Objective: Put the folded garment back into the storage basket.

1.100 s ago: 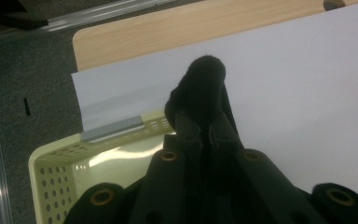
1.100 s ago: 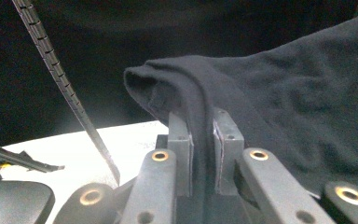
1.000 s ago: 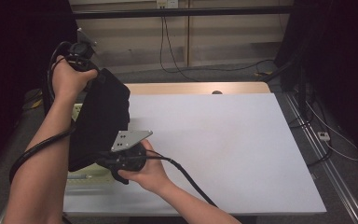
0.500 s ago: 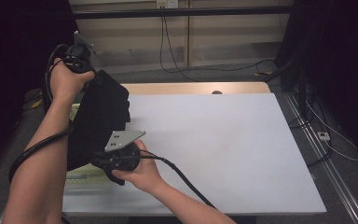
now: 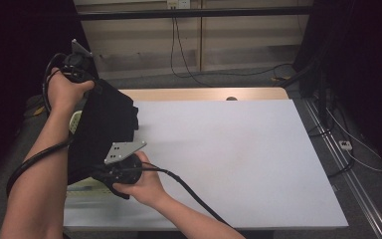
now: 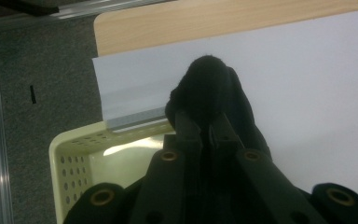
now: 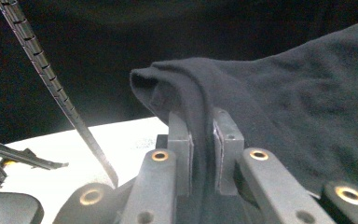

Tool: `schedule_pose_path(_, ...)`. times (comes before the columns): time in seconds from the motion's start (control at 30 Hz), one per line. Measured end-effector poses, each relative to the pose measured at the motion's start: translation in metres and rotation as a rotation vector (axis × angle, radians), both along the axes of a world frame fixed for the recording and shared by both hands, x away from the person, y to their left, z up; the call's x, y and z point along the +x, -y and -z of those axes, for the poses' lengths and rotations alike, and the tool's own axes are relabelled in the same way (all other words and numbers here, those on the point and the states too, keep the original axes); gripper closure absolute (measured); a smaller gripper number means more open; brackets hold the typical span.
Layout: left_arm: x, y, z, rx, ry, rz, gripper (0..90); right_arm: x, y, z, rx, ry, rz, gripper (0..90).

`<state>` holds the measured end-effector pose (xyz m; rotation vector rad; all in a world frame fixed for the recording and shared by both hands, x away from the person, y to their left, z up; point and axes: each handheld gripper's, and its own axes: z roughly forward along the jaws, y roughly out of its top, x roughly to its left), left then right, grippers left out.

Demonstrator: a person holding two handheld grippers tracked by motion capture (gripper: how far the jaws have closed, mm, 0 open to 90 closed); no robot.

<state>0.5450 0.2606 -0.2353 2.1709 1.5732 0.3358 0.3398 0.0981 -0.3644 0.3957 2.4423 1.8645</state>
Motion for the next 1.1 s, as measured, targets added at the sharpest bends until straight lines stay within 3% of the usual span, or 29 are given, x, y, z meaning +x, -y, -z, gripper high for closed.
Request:
schedule_pose_path(0.77,-0.001,-0.011,-0.001,0.011,0.005,-0.010,85.8,0.003,-0.018,0.000,0.009,-0.010,-0.021,81.3)
schedule_pose_path(1.1,-0.003,-0.026,0.004,0.010,-0.001,-0.026,85.8,0.002,-0.025,0.003,-0.006,-0.014,-0.022,81.3)
